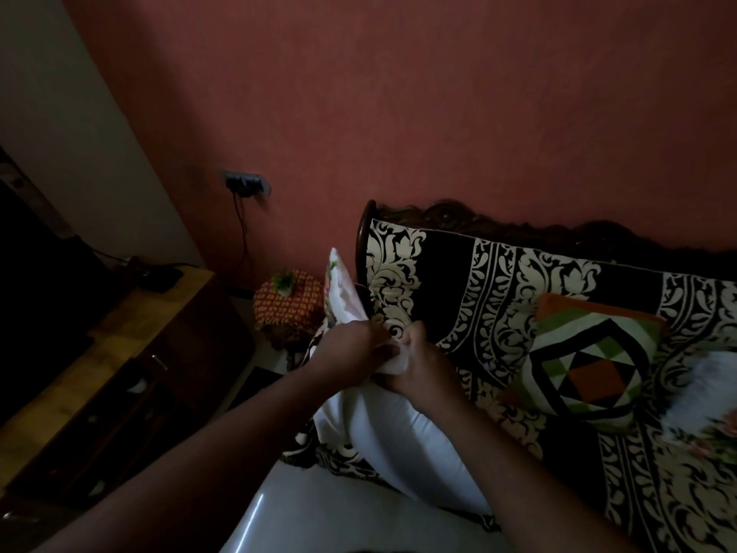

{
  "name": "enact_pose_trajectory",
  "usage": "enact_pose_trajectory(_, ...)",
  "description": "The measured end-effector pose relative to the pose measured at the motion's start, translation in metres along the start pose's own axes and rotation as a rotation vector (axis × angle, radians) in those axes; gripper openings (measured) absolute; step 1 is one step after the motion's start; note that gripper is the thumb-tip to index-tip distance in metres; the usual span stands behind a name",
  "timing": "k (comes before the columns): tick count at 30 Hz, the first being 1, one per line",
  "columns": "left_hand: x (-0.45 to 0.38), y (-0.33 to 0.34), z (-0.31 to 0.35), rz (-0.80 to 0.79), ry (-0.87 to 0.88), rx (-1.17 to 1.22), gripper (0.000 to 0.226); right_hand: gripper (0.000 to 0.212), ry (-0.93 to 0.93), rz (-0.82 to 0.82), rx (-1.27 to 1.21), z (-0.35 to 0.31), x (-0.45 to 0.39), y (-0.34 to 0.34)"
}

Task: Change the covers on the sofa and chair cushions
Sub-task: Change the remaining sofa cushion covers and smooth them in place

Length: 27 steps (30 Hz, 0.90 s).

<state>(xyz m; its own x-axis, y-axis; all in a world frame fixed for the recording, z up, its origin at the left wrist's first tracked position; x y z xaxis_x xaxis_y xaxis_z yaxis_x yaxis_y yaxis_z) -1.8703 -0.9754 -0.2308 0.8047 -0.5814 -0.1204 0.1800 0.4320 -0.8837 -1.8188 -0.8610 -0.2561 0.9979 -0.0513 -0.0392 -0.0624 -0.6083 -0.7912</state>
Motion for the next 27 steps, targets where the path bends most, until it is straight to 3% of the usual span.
enact_pose_trajectory(4, 0.0, -0.004, -0.001, 0.141, 0.007, -0.007, 0.027, 0.074, -0.059, 0.052, 0.015, 0.001, -0.001, -0.014)
enact_pose_trajectory(8, -0.001, -0.02, -0.009, 0.254, 0.003, 0.093, 0.034, 0.125, -0.086, -0.043, 0.406, 0.019, 0.015, -0.015)
enact_pose_trajectory(10, -0.001, -0.027, -0.007, 0.295, 0.001, 0.121, 0.044, 0.134, -0.049, 0.007, 0.491, 0.03, 0.027, -0.009)
enact_pose_trajectory(13, -0.004, -0.028, 0.002, 0.343, -0.031, 0.172, 0.04, 0.117, -0.093, 0.192, 0.491, 0.03, 0.031, -0.004)
enact_pose_trajectory(17, -0.012, -0.04, 0.012, 0.353, -0.026, 0.108, 0.027, 0.091, -0.199, 0.153, 0.383, 0.017, 0.026, 0.0)
enact_pose_trajectory(20, -0.029, -0.035, 0.03, 0.055, 0.017, -0.158, 0.026, 0.065, -0.232, 0.022, 0.381, 0.005, 0.017, -0.004)
enact_pose_trajectory(22, -0.027, -0.019, 0.049, -0.265, 0.049, -0.228, 0.029, 0.053, -0.158, -0.097, 0.519, 0.001, 0.002, -0.004)
enact_pose_trajectory(23, -0.021, -0.014, 0.061, -0.312, 0.11, -0.252, 0.028, 0.052, -0.127, -0.185, 0.627, 0.002, -0.004, -0.001)
enact_pose_trajectory(25, -0.01, -0.022, 0.081, -0.148, 0.276, -0.24, 0.02, 0.051, -0.1, -0.244, 0.671, 0.0, -0.011, 0.0)
enact_pose_trajectory(27, -0.003, -0.036, 0.079, 0.122, 0.349, -0.144, 0.017, 0.045, -0.058, -0.101, 0.487, -0.002, -0.015, -0.013)
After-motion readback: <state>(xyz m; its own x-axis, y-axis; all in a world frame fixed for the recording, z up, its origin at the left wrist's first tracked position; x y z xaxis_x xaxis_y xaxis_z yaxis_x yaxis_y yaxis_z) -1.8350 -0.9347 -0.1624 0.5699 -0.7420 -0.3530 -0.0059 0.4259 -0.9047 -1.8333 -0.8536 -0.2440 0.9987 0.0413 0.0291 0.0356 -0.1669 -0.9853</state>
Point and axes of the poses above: each hand's wrist, its own x-axis away from the middle knuckle, its own y-axis out of the palm, z = x × y, the point moved 7 cm from there along -x, towards the middle knuckle, and after that the axes turned 10 degrees about x, right-handed, at the moved point
